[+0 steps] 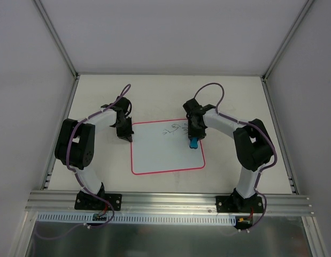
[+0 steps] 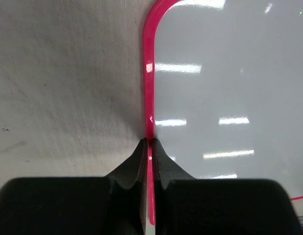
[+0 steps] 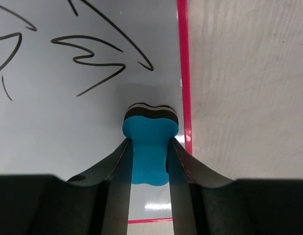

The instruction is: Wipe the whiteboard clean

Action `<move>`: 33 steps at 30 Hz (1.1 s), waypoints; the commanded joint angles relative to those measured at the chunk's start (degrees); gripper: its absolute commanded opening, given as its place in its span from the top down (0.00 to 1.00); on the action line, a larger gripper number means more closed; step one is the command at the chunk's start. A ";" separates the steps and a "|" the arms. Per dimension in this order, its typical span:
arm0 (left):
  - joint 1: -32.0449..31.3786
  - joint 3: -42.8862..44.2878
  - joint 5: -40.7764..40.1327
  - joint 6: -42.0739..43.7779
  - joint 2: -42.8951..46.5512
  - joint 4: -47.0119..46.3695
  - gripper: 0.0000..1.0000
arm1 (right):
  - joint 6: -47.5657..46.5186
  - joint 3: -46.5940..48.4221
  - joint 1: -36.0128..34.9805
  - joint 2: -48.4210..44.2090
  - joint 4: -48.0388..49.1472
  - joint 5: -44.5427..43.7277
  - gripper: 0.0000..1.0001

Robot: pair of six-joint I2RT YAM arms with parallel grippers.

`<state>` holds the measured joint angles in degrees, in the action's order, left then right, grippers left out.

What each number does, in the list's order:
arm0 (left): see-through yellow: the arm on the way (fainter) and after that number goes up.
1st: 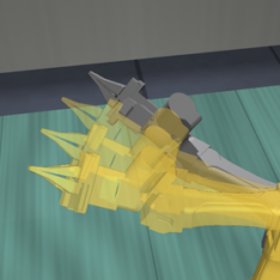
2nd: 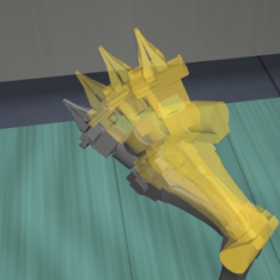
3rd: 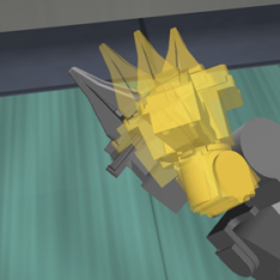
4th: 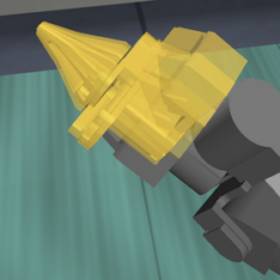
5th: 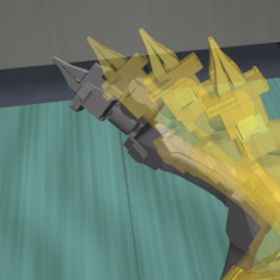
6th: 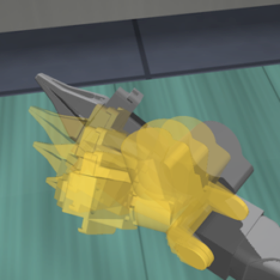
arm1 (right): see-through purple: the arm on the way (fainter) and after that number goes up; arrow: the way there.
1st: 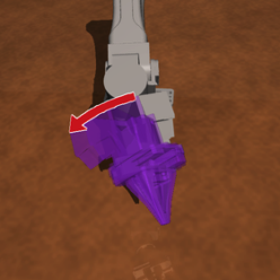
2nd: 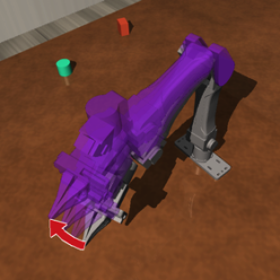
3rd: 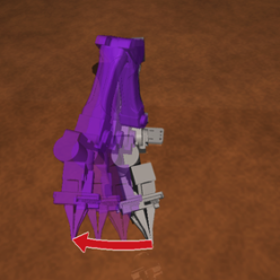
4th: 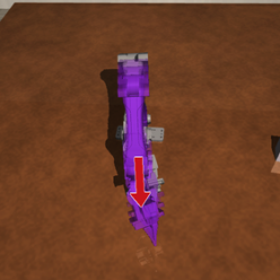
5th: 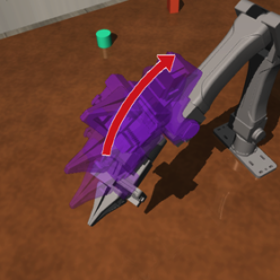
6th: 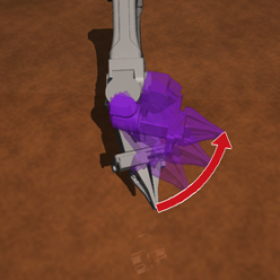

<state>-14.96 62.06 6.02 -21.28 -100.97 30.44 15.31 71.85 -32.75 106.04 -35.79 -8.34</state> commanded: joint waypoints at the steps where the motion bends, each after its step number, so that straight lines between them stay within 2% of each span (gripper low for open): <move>1: -0.16 -0.10 -1.54 1.77 -1.86 1.03 1.00 | -0.81 0.99 -5.63 4.52 -1.39 3.50 1.00; 9: -0.24 0.08 -0.57 1.59 -1.60 1.03 1.00 | -1.95 13.57 -16.37 13.84 -1.47 13.25 1.00; 13: -0.24 -0.19 -1.01 1.68 -1.34 1.12 1.00 | -2.22 14.98 -17.96 15.16 -1.47 13.35 1.00; 15: -0.16 -0.27 -1.19 1.68 -1.25 1.03 1.00 | -2.22 13.67 -17.61 14.46 -1.47 10.64 1.00; 18: -0.24 -0.28 -1.27 1.68 -1.16 1.03 1.00 | -0.82 10.95 -15.33 12.36 -1.48 8.69 1.00; 24: -0.16 -0.28 -1.19 1.77 -1.34 1.03 1.00 | 1.65 -0.56 -5.93 5.94 -1.30 2.55 1.00; 31: -0.16 -0.36 -1.28 1.77 -1.25 1.12 1.00 | 4.73 -11.99 6.63 -4.17 -0.78 1.56 1.00; 33: -0.16 -0.36 -1.19 1.77 -1.34 1.03 1.00 | 4.99 -12.97 7.44 -5.58 -0.33 2.89 1.00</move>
<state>-15.07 62.13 7.03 -20.36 -101.03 30.15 19.88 62.89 -27.03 99.92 -29.56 0.84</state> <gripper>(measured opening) 0.011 0.341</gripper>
